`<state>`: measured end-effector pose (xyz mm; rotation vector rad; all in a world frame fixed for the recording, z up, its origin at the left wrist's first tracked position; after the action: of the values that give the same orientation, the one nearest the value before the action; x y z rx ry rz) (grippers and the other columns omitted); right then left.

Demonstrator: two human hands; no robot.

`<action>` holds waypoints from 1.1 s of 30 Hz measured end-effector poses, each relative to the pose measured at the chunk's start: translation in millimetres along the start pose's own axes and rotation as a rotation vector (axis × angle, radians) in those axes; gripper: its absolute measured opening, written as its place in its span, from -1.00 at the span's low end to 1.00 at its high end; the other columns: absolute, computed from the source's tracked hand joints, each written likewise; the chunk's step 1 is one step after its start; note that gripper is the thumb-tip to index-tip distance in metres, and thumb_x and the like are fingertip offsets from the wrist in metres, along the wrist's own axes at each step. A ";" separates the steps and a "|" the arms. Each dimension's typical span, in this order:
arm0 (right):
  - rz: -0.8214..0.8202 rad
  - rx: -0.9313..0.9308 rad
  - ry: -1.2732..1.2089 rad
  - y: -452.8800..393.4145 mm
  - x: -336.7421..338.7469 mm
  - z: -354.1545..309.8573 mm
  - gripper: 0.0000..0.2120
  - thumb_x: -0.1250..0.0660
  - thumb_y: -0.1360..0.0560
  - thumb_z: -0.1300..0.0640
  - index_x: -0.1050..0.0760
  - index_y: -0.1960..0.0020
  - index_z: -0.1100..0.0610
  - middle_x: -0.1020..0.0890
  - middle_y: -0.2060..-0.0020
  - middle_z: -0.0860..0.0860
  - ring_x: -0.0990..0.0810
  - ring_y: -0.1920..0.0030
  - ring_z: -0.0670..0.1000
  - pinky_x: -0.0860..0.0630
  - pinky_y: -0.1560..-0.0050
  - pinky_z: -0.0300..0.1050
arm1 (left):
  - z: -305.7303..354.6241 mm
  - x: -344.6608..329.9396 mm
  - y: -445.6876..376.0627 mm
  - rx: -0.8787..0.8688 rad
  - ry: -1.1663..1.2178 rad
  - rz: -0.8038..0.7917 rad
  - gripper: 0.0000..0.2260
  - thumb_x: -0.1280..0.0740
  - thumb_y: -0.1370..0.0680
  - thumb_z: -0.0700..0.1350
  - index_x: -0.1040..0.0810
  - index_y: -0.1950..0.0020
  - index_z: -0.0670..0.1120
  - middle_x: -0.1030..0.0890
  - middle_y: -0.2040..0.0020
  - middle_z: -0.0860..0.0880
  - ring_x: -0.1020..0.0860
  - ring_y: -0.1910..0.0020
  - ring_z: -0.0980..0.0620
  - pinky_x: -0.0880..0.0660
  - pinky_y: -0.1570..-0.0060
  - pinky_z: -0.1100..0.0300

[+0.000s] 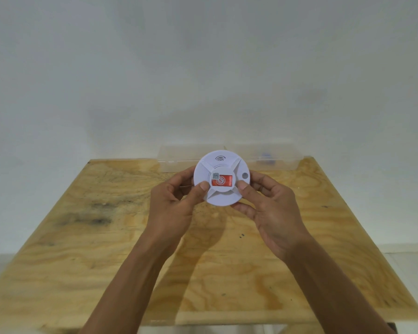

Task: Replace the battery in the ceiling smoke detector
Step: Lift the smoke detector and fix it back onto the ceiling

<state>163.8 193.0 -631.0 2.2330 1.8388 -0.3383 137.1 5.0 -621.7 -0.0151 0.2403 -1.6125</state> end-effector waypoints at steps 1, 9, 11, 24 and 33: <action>-0.003 0.004 -0.002 1.8 -0.3 -1.9 -0.76 -0.43 -0.49 0.26 -0.61 -0.16 0.20 -0.69 -0.07 0.14 -0.70 -0.08 0.13 -0.63 -0.09 0.15 | 2.0 -0.2 1.5 -0.003 -0.001 0.000 -0.65 -0.47 -0.50 -0.18 -0.64 -0.29 -0.08 -0.76 -0.05 -0.07 -0.71 -0.09 -0.15 -0.65 -0.03 0.10; -0.029 0.057 -0.006 21.2 -6.4 -23.1 -0.74 -0.43 -0.48 0.26 -0.60 -0.16 0.21 -0.67 -0.09 0.19 -0.70 -0.08 0.16 -0.65 -0.02 0.09 | 30.6 -2.0 18.2 -0.057 -0.013 -0.008 -0.72 -0.45 -0.53 -0.23 -0.66 -0.21 0.01 -0.77 -0.03 -0.04 -0.71 -0.05 -0.08 -0.66 -0.01 0.12; -0.039 0.079 0.014 23.8 -9.2 -31.0 -0.74 -0.42 -0.49 0.27 -0.59 -0.18 0.21 -0.67 -0.10 0.18 -0.70 -0.09 0.16 -0.66 -0.01 0.07 | 39.3 -1.7 19.5 -0.077 -0.015 -0.017 -0.72 -0.45 -0.53 -0.24 -0.66 -0.22 -0.01 -0.77 -0.04 -0.04 -0.71 -0.08 -0.12 -0.66 -0.07 0.03; -0.021 0.060 0.154 -12.5 -10.9 3.0 -0.66 -0.39 -0.52 0.34 -0.54 -0.28 0.16 -0.69 0.00 0.14 -0.74 0.04 0.06 -0.68 0.03 0.02 | -4.9 18.7 -8.6 0.021 -0.072 0.027 -0.67 -0.49 -0.50 -0.29 -0.65 -0.23 -0.04 -0.74 -0.03 -0.21 -0.68 0.00 -0.23 -0.68 -0.01 -0.08; -0.002 0.131 0.377 -59.6 -13.0 1.6 -0.60 -0.40 -0.52 0.32 -0.52 -0.33 0.08 -0.71 -0.04 0.06 -0.73 0.00 0.06 -0.69 0.07 0.06 | -23.9 22.4 -53.0 0.132 -0.124 0.069 -0.66 -0.50 -0.49 -0.30 -0.66 -0.19 0.02 -0.74 0.13 -0.07 -0.69 0.20 -0.02 -0.65 0.15 -0.05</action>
<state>102.8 191.5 -630.1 2.5235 2.0505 -0.0371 79.8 -11.8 -639.5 -0.0052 0.0383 -1.5495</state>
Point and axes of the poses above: each hand's wrist, its own y-axis away from the middle knuckle, its own x-axis out of the back of the hand, z = x × y, the point moved 9 cm from there along -y, towards the middle knuckle
